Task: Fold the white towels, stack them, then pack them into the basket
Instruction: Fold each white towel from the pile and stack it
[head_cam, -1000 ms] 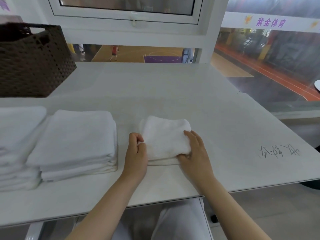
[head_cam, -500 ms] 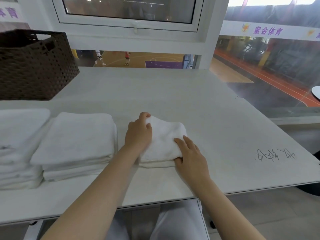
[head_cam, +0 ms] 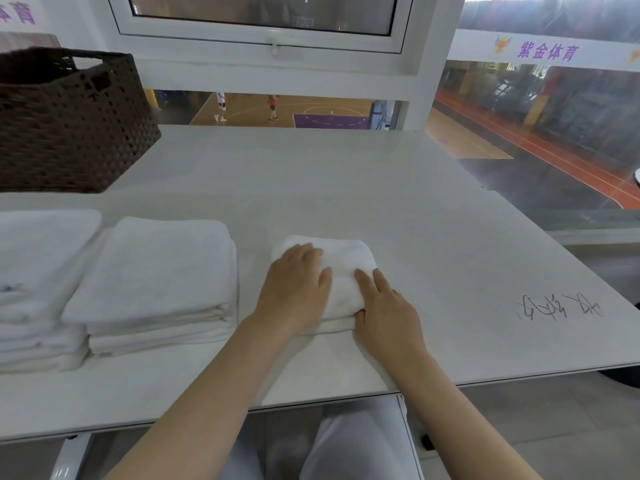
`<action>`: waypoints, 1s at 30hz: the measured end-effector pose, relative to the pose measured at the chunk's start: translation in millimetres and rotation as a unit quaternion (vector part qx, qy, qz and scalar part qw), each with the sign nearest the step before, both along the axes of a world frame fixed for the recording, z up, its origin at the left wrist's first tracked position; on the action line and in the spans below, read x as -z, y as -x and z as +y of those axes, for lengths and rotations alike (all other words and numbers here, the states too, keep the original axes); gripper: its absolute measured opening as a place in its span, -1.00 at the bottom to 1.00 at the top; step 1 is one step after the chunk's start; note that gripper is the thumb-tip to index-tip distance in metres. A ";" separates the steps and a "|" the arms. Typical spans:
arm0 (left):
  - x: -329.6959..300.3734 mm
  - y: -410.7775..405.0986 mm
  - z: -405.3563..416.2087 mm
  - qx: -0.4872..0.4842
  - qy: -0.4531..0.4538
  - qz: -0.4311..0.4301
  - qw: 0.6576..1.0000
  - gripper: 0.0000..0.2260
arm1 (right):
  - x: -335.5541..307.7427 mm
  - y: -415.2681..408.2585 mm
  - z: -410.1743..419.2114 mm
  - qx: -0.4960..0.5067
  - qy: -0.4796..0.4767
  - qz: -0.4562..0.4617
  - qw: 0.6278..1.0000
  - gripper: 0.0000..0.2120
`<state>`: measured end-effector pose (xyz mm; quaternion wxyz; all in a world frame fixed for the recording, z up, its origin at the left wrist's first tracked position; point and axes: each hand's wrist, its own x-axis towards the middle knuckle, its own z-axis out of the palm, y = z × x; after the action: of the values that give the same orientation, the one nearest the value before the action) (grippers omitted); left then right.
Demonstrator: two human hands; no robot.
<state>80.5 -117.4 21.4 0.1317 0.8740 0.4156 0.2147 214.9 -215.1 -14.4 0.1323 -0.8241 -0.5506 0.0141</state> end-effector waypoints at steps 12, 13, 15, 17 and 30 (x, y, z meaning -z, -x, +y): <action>37.2 20.6 11.7 0.156 -0.045 0.177 0.971 -0.21 | -1.0 -23.3 -19.1 -0.065 -0.002 0.032 0.997 -0.39; 36.9 21.9 12.1 0.160 -0.045 0.178 0.970 -0.22 | -5.4 -24.2 -19.7 -0.066 0.013 0.025 0.997 -0.39; 36.0 24.2 12.5 0.163 -0.034 0.180 0.969 -0.26 | -20.9 -29.9 -19.0 -0.089 0.075 0.017 0.993 -0.40; 31.8 24.0 13.8 0.166 0.004 0.178 0.970 -0.31 | -41.8 -37.3 -15.9 -0.120 0.125 0.067 0.983 -0.41; 36.3 23.6 10.0 0.148 0.056 0.079 0.984 -0.38 | -25.5 -31.7 50.0 -0.100 0.069 0.208 0.971 -0.55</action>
<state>57.0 -107.4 -14.9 0.1777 0.9313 0.3022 0.0993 246.6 -165.1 11.1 0.1845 -0.7512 -0.5879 0.2366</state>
